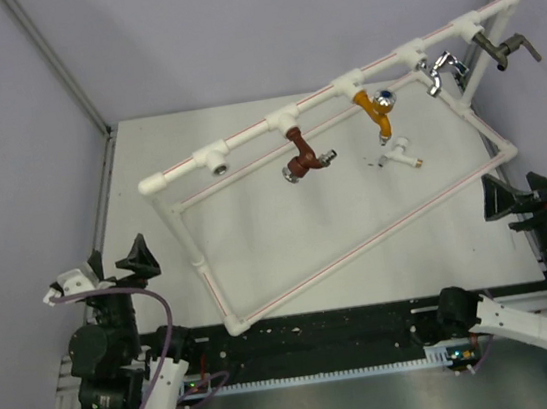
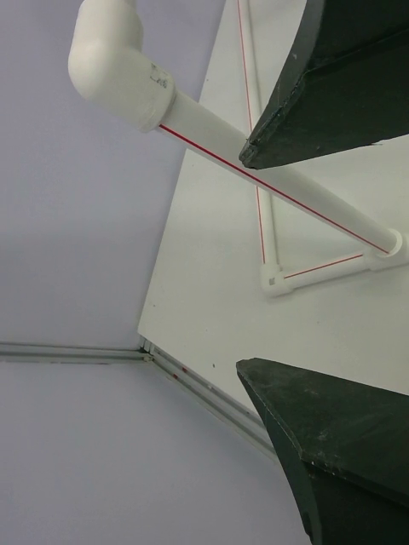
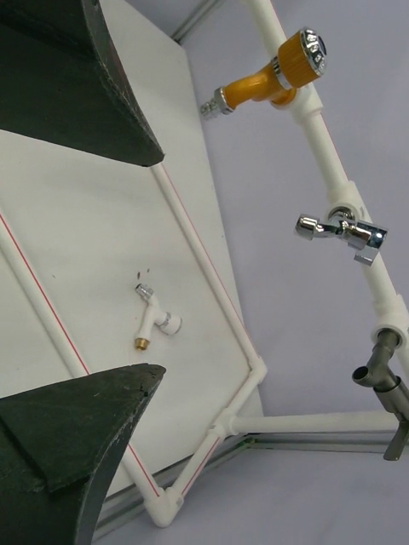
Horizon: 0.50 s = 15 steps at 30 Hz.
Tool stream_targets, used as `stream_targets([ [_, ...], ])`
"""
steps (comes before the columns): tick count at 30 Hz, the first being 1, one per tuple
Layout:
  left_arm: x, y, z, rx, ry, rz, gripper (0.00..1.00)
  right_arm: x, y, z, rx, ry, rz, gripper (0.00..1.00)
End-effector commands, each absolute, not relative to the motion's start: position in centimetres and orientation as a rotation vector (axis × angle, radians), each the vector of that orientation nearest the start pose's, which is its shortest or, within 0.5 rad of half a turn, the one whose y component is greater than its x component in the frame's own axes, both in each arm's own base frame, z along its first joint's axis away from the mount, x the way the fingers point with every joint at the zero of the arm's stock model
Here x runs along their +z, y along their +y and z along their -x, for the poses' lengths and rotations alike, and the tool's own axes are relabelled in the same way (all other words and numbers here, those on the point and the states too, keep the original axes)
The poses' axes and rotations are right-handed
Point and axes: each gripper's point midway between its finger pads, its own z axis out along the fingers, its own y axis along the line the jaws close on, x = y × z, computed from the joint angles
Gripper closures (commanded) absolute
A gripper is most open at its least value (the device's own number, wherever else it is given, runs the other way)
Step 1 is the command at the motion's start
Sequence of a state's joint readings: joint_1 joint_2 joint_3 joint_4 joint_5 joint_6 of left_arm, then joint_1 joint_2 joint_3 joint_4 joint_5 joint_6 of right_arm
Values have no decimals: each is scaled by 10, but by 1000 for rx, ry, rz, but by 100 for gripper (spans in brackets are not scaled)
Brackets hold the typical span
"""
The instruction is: Install the water faucets
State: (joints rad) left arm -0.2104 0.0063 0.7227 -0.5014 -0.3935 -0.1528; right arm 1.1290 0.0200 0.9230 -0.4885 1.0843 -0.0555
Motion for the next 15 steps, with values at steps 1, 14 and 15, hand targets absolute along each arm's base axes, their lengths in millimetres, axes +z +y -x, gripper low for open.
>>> stream_targets([
  [1,353,38,-127,-45,1190,296,1,369,-52,-150,224,1376,-177,1],
  [14,352,33,-134,-56,1185,270,1,375,-45,-150,256,1354,-155,1],
  [15,351,33,-134,-56,1188,270,1,375,-45,-150,255,1354,-159,1],
])
